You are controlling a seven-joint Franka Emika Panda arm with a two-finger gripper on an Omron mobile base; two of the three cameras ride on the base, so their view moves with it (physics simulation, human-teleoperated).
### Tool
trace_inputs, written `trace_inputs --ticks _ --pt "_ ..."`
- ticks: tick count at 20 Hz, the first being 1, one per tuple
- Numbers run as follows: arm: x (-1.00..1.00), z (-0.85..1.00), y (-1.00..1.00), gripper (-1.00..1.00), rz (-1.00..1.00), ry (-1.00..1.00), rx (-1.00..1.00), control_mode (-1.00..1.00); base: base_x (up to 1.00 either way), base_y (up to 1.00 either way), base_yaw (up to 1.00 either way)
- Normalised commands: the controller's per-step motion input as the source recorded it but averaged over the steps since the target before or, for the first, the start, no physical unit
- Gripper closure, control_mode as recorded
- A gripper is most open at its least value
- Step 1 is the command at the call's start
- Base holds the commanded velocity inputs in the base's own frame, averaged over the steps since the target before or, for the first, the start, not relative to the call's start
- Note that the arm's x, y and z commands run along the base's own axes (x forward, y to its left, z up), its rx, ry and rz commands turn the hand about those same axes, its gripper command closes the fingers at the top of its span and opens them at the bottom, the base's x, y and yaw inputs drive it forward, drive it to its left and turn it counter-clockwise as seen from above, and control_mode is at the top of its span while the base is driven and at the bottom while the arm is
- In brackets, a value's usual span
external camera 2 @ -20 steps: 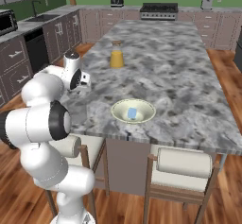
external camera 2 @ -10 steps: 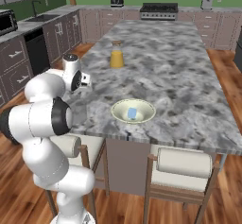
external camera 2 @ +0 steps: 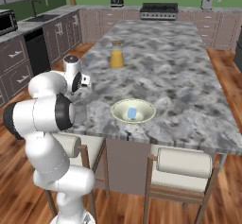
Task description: There are two ice cubes in the ice bowl. Place both ice cubes in the glass cup.
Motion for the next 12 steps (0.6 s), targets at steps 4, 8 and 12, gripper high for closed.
trace_inputs --ticks 4,8,12 --pt "0.01 -0.17 0.07 1.0 0.0 0.0 0.0 -1.0 0.0 0.0 0.0" --pt "0.09 -0.09 0.0 1.0 0.0 0.0 0.0 -1.0 0.0 0.0 0.0" --pt "0.19 -0.04 0.0 1.0 0.0 0.0 0.0 -1.0 0.0 0.0 0.0"
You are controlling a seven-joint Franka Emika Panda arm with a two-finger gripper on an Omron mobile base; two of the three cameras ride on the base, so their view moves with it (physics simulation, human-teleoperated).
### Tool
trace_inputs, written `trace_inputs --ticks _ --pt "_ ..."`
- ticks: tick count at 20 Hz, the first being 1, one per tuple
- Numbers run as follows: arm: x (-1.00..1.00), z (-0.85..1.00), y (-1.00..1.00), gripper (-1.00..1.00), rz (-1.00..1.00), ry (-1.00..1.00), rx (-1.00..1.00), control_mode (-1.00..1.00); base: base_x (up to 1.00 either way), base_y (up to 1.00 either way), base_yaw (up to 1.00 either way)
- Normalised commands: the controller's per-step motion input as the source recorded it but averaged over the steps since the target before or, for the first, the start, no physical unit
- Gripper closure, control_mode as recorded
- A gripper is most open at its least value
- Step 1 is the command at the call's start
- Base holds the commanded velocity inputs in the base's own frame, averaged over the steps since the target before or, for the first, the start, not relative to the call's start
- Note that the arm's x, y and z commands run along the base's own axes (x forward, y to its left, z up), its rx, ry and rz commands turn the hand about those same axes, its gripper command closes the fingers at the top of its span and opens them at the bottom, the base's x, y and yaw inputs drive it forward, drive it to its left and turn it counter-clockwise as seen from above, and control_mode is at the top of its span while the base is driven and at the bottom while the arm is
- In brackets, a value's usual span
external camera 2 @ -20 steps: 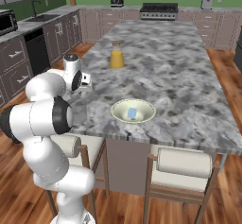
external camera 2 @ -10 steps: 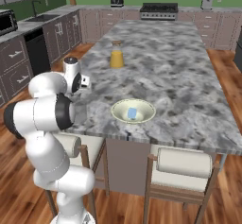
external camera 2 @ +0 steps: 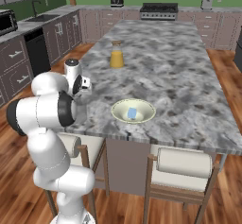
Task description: There are two ice cubes in the ice bowl. Place both ice cubes in the glass cup.
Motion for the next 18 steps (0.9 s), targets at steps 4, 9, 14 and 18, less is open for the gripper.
trace_inputs --ticks 4,9,14,18 --pt "0.13 0.0 0.03 -1.0 0.0 0.0 0.0 -1.0 0.0 0.0 0.0" --pt "0.0 0.01 0.0 -1.0 0.0 0.0 0.0 -1.0 0.0 0.0 0.0" --pt "-0.66 0.44 -0.69 -1.0 -0.07 -0.12 0.0 -1.0 0.0 0.0 0.0" --pt "-0.74 0.3 -1.0 -1.0 -0.18 -0.05 0.01 -1.0 0.0 0.0 0.0"
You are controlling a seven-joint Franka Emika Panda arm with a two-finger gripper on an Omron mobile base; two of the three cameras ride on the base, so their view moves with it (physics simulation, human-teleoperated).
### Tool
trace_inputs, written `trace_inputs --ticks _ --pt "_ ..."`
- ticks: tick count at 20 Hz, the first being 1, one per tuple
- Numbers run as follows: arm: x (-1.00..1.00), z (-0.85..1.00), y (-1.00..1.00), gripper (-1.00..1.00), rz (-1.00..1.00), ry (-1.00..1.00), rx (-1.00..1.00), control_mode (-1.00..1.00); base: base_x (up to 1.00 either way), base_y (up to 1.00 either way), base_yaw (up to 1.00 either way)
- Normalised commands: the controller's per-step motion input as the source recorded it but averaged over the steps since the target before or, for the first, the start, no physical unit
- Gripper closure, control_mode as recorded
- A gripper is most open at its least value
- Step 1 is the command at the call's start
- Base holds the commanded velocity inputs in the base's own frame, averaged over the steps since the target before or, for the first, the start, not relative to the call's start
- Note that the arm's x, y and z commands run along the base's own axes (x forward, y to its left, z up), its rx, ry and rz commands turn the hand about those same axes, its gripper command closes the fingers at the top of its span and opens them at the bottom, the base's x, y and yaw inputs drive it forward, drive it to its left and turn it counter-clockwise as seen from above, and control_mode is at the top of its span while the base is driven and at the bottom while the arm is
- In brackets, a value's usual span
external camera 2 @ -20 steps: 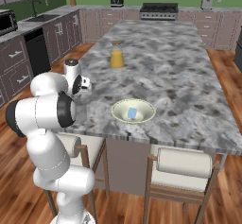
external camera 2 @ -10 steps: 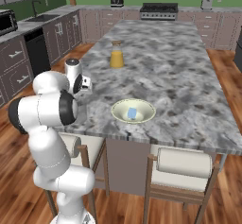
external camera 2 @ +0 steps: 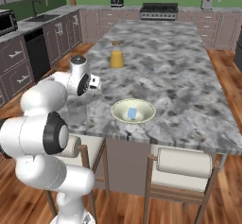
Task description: There are two ice cubes in the ice bowl. Place both ice cubes in the glass cup.
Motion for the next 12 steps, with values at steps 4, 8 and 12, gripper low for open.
trace_inputs --ticks 4,8,12 --pt "-0.51 0.0 -1.0 -1.0 -0.19 0.0 0.08 -1.0 0.0 0.0 0.0" --pt "0.06 0.07 -1.0 -1.0 -0.04 0.0 0.26 -1.0 0.0 0.0 0.0" --pt "0.42 0.07 -1.0 -1.0 0.01 0.06 0.33 -1.0 0.0 0.0 0.0"
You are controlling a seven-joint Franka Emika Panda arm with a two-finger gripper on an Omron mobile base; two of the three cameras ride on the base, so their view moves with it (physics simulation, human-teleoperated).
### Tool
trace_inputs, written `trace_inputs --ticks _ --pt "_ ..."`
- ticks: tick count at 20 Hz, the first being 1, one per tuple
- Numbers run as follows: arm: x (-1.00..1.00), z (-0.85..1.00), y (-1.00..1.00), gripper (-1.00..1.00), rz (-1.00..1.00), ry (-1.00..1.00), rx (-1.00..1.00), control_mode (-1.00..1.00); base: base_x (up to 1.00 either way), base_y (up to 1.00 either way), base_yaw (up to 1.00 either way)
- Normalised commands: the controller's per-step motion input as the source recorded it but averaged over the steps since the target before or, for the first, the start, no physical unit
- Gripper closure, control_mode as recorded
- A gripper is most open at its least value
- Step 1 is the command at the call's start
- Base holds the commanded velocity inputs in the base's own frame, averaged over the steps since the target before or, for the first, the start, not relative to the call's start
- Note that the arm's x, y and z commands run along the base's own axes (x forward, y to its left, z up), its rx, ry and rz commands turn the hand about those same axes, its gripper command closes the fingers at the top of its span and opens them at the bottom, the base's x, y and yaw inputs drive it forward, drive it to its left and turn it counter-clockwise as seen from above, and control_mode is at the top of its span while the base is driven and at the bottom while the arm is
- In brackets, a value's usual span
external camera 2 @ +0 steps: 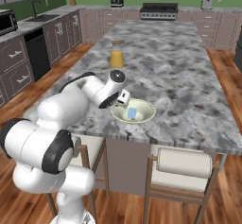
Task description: There are two ice cubes in the ice bowl. Place both ice cubes in the glass cup.
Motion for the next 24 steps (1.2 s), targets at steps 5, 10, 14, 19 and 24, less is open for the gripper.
trace_inputs --ticks 5,10,14,19,24 --pt "0.54 0.16 -0.64 -1.0 -0.03 0.42 0.13 -1.0 0.0 0.0 0.0" --pt "0.01 0.18 -0.35 -1.0 -0.21 0.56 -0.15 -1.0 0.0 0.0 0.0" --pt "0.02 0.0 0.0 -1.0 -0.01 0.02 -0.02 -1.0 0.0 0.0 0.0" --pt "0.21 -0.01 -0.12 -1.0 0.0 0.05 -0.02 -1.0 0.0 0.0 0.0" --pt "0.24 -0.19 -0.25 -1.0 0.07 0.06 -0.08 -1.0 0.0 0.0 0.0"
